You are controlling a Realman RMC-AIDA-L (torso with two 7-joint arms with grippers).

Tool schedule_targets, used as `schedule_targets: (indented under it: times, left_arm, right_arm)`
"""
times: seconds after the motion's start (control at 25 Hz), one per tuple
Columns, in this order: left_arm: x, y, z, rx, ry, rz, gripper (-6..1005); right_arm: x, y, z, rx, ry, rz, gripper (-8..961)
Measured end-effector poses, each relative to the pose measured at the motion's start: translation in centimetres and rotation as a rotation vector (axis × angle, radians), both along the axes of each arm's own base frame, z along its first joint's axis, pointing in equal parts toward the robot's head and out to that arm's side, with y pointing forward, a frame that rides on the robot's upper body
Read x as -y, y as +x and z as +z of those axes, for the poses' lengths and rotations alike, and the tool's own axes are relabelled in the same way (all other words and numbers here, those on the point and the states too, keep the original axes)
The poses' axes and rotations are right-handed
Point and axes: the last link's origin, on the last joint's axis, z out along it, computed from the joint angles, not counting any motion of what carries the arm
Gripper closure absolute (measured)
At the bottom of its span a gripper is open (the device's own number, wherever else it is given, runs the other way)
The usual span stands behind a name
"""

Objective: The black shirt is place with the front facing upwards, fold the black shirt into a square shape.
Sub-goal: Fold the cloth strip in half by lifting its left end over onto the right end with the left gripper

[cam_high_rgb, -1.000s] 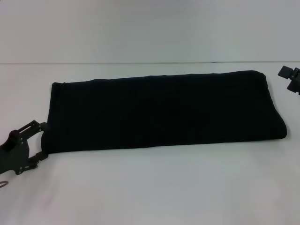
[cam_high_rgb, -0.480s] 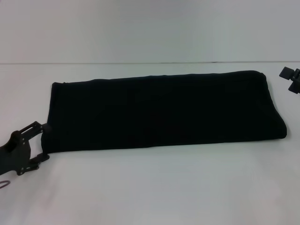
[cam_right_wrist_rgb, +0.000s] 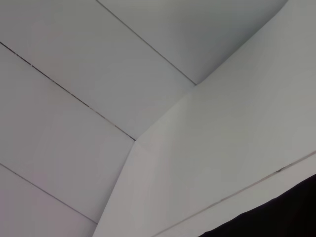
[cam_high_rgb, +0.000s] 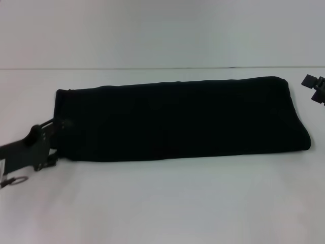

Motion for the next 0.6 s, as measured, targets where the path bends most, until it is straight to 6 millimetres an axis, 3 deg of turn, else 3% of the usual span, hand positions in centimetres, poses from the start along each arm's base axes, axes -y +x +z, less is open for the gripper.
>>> schedule_targets:
  times: [0.2, 0.32, 0.6]
  left_arm:
    - [-1.7, 2.1, 0.7, -0.024, 0.023, -0.123, 62]
    - [-1.4, 2.6, 1.2, -0.008, 0.032, -0.172, 62]
    - [0.6, 0.3, 0.4, -0.016, -0.015, -0.085, 62]
  right_arm:
    - [0.1, 0.1, 0.0, 0.0, 0.007, 0.0, 5]
    - [0.1, 0.2, 0.0, -0.006, 0.009, -0.003, 5]
    - [0.0, 0.2, 0.0, -0.008, 0.014, -0.011, 6]
